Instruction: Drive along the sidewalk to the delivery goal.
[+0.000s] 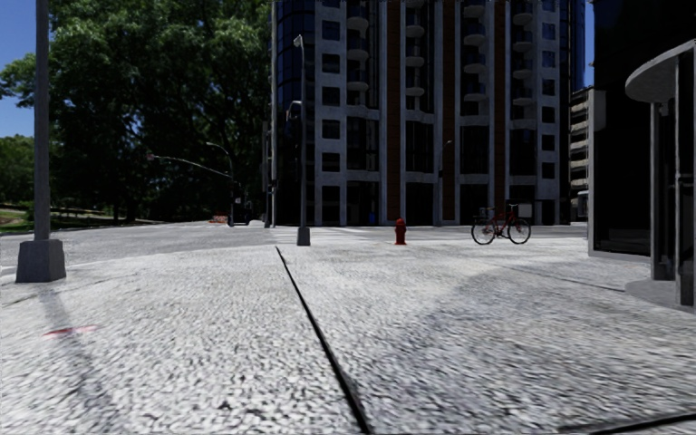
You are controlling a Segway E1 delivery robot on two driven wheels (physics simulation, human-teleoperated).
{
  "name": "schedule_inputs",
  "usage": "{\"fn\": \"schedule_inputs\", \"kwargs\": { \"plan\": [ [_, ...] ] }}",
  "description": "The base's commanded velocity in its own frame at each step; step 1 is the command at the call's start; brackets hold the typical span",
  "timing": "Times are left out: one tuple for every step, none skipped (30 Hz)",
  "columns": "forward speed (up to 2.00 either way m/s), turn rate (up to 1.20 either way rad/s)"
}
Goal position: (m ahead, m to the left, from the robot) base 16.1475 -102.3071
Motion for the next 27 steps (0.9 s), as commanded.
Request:
{"fn": "schedule_inputs", "kwargs": {
  "plan": [
    [2.0,-0.42],
    [2.0,-0.42],
    [2.0,-0.42],
    [2.0,-0.42],
    [2.0,-0.42],
    [2.0,-0.42],
    [2.0,-0.42],
    [2.0,-0.42],
    [2.0,-0.42],
    [2.0,-0.42],
    [2.0,-0.42],
    [2.0,-0.42],
    [2.0,-0.42],
    [2.0,-0.42],
    [2.0,-0.42],
    [2.0,-0.42],
    [2.0,-0.42],
    [2.0,-0.42],
    [2.0,-0.42],
    [2.0,-0.42],
    [2.0,-0.42],
    [2.0,-0.42],
    [2.0,-0.42],
    [2.0,-0.42],
    [2.0,-0.42],
    [2.0,-0.42],
    [2.0,-0.42]
  ]
}}
